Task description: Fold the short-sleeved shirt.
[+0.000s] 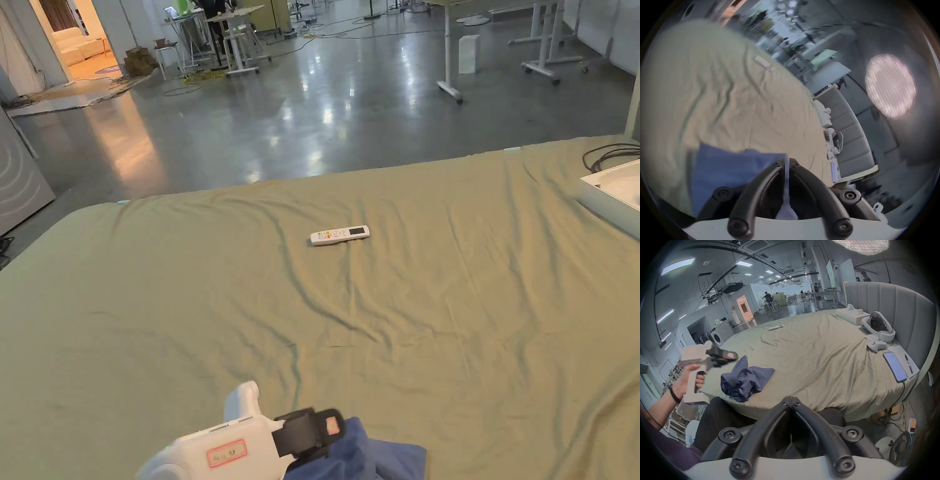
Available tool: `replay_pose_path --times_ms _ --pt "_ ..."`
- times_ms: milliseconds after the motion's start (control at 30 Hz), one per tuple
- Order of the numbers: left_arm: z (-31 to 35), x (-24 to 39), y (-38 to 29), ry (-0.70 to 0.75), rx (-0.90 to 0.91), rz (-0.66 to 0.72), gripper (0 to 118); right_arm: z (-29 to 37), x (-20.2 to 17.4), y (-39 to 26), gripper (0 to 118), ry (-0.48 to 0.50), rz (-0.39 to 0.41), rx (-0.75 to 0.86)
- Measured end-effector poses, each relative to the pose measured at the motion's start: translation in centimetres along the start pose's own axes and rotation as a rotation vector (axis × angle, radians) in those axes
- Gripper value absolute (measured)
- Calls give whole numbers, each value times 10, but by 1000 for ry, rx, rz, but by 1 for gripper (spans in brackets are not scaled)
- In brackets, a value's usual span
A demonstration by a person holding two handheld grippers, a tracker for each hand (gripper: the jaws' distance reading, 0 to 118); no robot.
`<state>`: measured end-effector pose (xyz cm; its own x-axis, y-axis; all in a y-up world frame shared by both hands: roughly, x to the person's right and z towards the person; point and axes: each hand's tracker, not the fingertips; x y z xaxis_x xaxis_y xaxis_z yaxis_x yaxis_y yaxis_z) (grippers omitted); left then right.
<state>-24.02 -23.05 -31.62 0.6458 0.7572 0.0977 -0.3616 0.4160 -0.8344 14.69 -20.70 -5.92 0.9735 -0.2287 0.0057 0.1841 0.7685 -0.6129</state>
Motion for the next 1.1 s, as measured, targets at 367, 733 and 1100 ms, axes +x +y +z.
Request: replay_pose_path --times_ms 367,733,1100 --pt "-95 -22 -56 156 -143 -50 1 -7 -3 -1 0 -10 8 -35" --pt "-10 -9 -43 -144 19 -13 1 -37 -36 13 0 159 8 -63" --pt "114 -37 -44 -102 145 -12 2 -218 -106 44 0 420 -162 -306"
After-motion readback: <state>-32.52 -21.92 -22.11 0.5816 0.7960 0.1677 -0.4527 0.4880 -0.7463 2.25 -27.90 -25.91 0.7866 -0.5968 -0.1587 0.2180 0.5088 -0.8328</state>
